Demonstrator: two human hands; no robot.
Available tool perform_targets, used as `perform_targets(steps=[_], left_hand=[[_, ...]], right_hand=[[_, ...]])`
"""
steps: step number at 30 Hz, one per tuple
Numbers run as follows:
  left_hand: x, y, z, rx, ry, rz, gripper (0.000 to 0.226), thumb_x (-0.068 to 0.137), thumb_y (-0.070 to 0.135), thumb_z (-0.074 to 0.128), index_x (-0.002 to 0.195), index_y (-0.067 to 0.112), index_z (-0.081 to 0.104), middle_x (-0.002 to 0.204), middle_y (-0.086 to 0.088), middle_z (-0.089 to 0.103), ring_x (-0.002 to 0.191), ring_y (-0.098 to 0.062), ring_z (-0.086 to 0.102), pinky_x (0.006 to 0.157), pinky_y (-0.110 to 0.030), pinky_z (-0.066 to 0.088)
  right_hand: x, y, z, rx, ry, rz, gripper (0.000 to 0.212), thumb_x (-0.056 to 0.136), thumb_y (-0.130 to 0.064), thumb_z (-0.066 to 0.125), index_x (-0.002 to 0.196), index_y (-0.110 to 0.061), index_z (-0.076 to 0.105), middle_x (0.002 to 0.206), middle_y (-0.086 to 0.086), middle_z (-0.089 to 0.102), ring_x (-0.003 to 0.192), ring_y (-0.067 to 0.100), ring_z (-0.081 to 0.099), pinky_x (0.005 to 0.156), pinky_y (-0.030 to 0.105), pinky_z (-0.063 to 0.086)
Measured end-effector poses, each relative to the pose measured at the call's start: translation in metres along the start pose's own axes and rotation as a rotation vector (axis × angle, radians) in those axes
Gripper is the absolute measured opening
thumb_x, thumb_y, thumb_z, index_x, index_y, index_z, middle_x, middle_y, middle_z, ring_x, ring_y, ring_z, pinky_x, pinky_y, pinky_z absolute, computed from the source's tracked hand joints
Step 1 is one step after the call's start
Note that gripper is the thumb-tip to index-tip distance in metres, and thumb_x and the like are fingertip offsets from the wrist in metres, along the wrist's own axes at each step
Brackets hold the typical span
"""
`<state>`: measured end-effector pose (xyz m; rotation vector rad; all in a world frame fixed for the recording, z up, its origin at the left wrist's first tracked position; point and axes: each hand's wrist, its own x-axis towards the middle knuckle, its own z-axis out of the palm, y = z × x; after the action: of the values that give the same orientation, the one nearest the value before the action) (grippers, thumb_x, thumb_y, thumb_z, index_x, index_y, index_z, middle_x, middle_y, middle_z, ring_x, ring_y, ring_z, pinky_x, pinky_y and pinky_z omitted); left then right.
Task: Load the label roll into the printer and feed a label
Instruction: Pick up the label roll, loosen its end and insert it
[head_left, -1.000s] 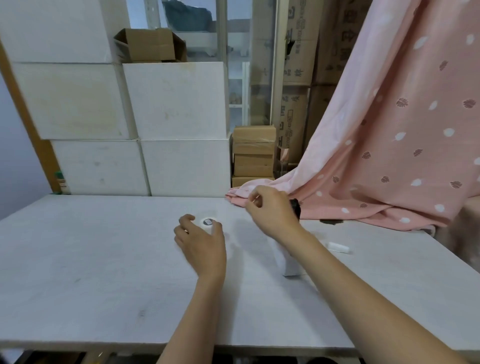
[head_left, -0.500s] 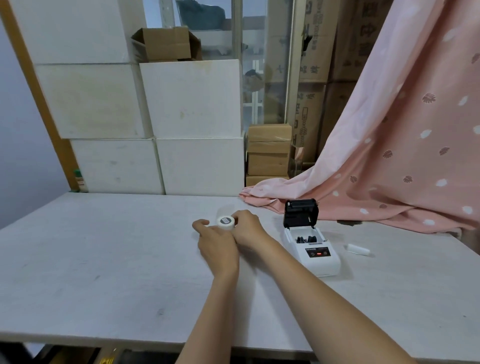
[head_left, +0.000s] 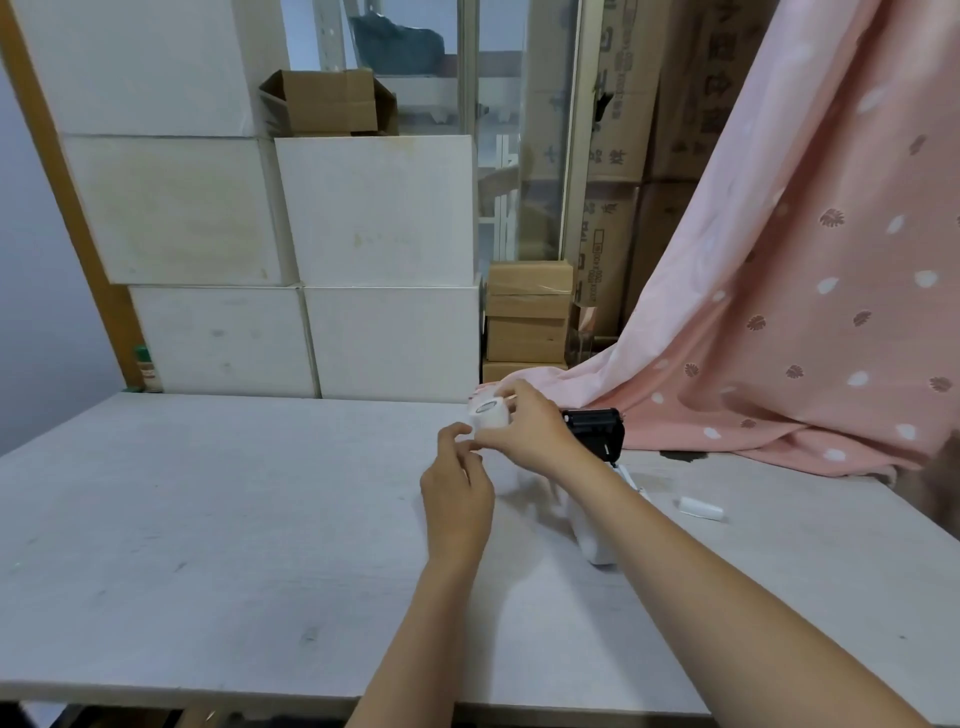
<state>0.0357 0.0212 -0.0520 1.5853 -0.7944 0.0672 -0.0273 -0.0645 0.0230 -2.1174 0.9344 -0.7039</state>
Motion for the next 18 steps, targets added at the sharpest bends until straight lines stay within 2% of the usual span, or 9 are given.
perform_targets(steps=[3, 5, 7, 10, 12, 14, 16, 17, 18], left_hand=[[-0.004, -0.002, 0.004, 0.028, -0.067, 0.131, 0.029, 0.1, 0.007, 0.045, 0.123, 0.018, 0.058, 0.098, 0.006, 0.074, 0.086, -0.014, 0.068, 0.075, -0.027, 0.05], [-0.004, -0.002, 0.003, 0.033, -0.066, 0.134, 0.028, 0.099, 0.009, 0.048, 0.121, 0.018, 0.062, 0.093, 0.006, 0.072, 0.084, -0.013, 0.065, 0.075, -0.025, 0.048], [-0.006, 0.002, 0.0, 0.006, -0.025, 0.079, 0.028, 0.097, 0.009, 0.05, 0.119, 0.02, 0.063, 0.09, 0.003, 0.066, 0.085, -0.014, 0.06, 0.075, -0.027, 0.046], [-0.007, 0.014, -0.005, -0.077, 0.103, 0.031, 0.024, 0.096, 0.008, 0.053, 0.112, 0.019, 0.068, 0.095, 0.007, 0.061, 0.092, -0.015, 0.057, 0.079, -0.028, 0.045], [-0.001, 0.029, -0.012, -0.116, 0.076, 0.084, 0.021, 0.096, 0.006, 0.056, 0.104, 0.017, 0.071, 0.1, 0.007, 0.064, 0.096, -0.014, 0.059, 0.083, -0.025, 0.047], [0.013, 0.049, -0.019, -0.199, -0.139, 0.087, 0.023, 0.096, 0.005, 0.055, 0.099, 0.016, 0.075, 0.105, 0.005, 0.071, 0.097, -0.008, 0.064, 0.084, -0.016, 0.048], [0.024, 0.07, -0.025, -0.396, -0.437, -0.017, 0.025, 0.099, 0.003, 0.051, 0.104, 0.01, 0.074, 0.109, -0.011, 0.073, 0.096, -0.014, 0.069, 0.087, -0.02, 0.053], [0.028, 0.078, -0.028, -0.49, -0.574, -0.099, 0.025, 0.102, 0.005, 0.049, 0.11, 0.007, 0.072, 0.112, -0.02, 0.071, 0.097, -0.02, 0.069, 0.089, -0.026, 0.056], [0.03, 0.082, -0.029, -0.537, -0.696, -0.172, 0.025, 0.104, 0.009, 0.048, 0.117, 0.007, 0.069, 0.115, -0.023, 0.07, 0.099, -0.024, 0.069, 0.091, -0.031, 0.058]], right_hand=[[-0.006, -0.002, -0.019, -0.044, 0.006, -0.015, 0.054, 0.074, -0.024, 0.082, 0.121, -0.009, 0.061, 0.117, 0.006, 0.068, 0.107, 0.024, 0.065, 0.082, 0.039, 0.057], [-0.011, -0.005, -0.028, -0.069, -0.001, -0.03, 0.049, 0.077, -0.026, 0.08, 0.12, -0.011, 0.062, 0.112, 0.003, 0.067, 0.103, 0.021, 0.063, 0.071, 0.03, 0.053], [-0.017, -0.008, -0.041, -0.075, -0.023, -0.035, 0.035, 0.083, -0.027, 0.076, 0.113, -0.018, 0.061, 0.101, -0.005, 0.063, 0.092, 0.015, 0.06, 0.062, 0.023, 0.046], [-0.026, -0.016, -0.07, -0.181, -0.172, -0.033, 0.019, 0.086, -0.032, 0.07, 0.101, -0.021, 0.065, 0.09, -0.003, 0.063, 0.078, 0.016, 0.061, 0.065, 0.029, 0.049], [-0.032, -0.016, -0.088, -0.267, -0.268, -0.035, 0.014, 0.086, -0.033, 0.066, 0.09, -0.019, 0.068, 0.081, -0.001, 0.064, 0.071, 0.017, 0.059, 0.063, 0.031, 0.046], [-0.038, -0.014, -0.103, -0.283, -0.333, -0.051, 0.025, 0.084, -0.031, 0.063, 0.093, -0.009, 0.069, 0.079, 0.001, 0.062, 0.072, 0.018, 0.056, 0.065, 0.034, 0.045], [-0.045, -0.013, -0.115, -0.232, -0.376, -0.039, 0.032, 0.084, -0.026, 0.062, 0.104, -0.001, 0.068, 0.085, 0.009, 0.066, 0.069, 0.013, 0.061, 0.063, 0.035, 0.051], [-0.048, -0.012, -0.121, -0.218, -0.388, -0.034, 0.029, 0.088, -0.02, 0.062, 0.109, -0.001, 0.068, 0.087, 0.011, 0.068, 0.062, 0.006, 0.064, 0.056, 0.029, 0.056], [-0.05, -0.012, -0.126, -0.213, -0.402, -0.024, 0.024, 0.092, -0.013, 0.062, 0.113, -0.001, 0.067, 0.088, 0.009, 0.068, 0.053, -0.002, 0.062, 0.047, 0.016, 0.05]])
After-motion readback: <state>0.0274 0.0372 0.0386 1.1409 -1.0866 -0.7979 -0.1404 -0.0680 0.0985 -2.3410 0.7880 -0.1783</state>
